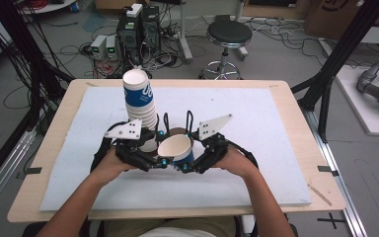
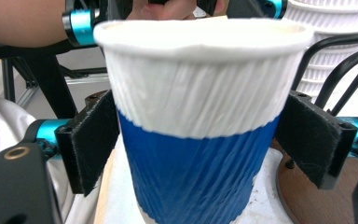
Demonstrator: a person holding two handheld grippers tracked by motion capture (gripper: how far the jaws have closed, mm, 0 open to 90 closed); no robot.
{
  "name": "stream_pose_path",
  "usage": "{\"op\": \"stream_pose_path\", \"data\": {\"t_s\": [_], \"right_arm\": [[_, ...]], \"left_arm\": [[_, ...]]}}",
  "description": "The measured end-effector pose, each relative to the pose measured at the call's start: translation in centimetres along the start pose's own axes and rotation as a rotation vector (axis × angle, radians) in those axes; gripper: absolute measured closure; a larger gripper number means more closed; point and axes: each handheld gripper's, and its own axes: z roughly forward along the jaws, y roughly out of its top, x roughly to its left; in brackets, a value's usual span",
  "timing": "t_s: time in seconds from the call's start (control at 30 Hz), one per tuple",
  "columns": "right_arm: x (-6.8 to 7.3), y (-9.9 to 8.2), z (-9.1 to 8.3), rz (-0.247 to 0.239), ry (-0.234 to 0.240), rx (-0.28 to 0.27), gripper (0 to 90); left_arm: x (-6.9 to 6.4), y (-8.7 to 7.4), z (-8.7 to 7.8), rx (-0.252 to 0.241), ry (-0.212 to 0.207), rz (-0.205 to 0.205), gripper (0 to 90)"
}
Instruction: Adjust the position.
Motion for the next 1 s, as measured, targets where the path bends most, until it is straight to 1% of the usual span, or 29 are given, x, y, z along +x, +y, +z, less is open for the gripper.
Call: {"op": "stream_pose_path", "data": {"t_s": [0.03, 0.1, 0.17, 0.27, 0.33, 0.37, 0.4, 0.5, 0.6, 0.63, 0.8, 0.83, 0.87, 0.9, 0.93, 1.0], "right_arm": [[0.0, 0.0, 0.0, 0.002, 0.003, -0.003, 17.0], [-0.1, 0.0, 0.0, 0.009, 0.015, 0.001, 24.9], [-0.2, -0.1, 0.0, 0.011, 0.036, -0.002, 28.2], [-0.3, -0.2, 0.0, 0.013, 0.052, 0.000, 28.9], [-0.2, -0.2, 0.0, 0.011, 0.053, 0.003, 28.4], [-0.2, -0.1, 0.0, 0.009, 0.051, 0.004, 28.2], [-0.2, -0.1, -0.1, 0.008, 0.045, 0.000, 28.2], [-0.3, -0.1, -0.5, 0.009, 0.033, -0.007, 28.2], [-0.5, -0.2, -1.1, 0.009, 0.018, -0.028, 28.2], [-0.5, -0.1, -1.3, 0.012, 0.013, -0.041, 28.2], [-0.7, -0.1, -2.4, 0.011, -0.036, -0.086, 28.2], [-0.8, -0.1, -2.5, 0.013, -0.043, -0.094, 28.2], [-0.8, -0.1, -2.8, 0.013, -0.058, -0.112, 28.2], [-0.8, -0.1, -2.9, 0.016, -0.063, -0.117, 28.2], [-0.9, -0.1, -3.1, 0.009, -0.075, -0.128, 28.2], [-1.0, -0.1, -3.6, 0.014, -0.099, -0.142, 28.2]], "left_arm": [[0.0, 0.0, 0.0, -0.001, 0.000, -0.001, 28.3], [0.0, 0.0, 0.0, -0.004, -0.001, -0.002, 28.2], [0.0, 0.0, 0.0, -0.004, -0.002, -0.002, 28.0], [0.0, 0.0, 0.1, 0.002, -0.010, -0.002, 27.2], [-0.1, -0.1, 0.2, -0.009, -0.004, -0.010, 24.8], [-0.1, -0.1, 0.2, -0.022, -0.004, -0.012, 24.0], [0.0, -0.1, 0.2, -0.021, -0.001, -0.011, 23.3], [0.1, -0.2, -0.1, -0.047, 0.017, -0.018, 20.7], [0.3, -0.3, -0.5, -0.080, 0.041, -0.031, 19.7], [0.3, -0.4, -0.6, -0.088, 0.049, -0.028, 19.6], [0.6, -0.7, -1.3, -0.150, 0.088, -0.040, 19.6], [0.6, -0.9, -1.4, -0.169, 0.100, -0.043, 19.5], [0.6, -1.0, -1.5, -0.177, 0.108, -0.045, 19.5], [0.7, -1.1, -1.6, -0.187, 0.118, -0.049, 19.4], [0.7, -1.2, -1.8, -0.191, 0.129, -0.054, 19.4], [0.8, -1.4, -2.0, -0.201, 0.144, -0.060, 19.0]]}}
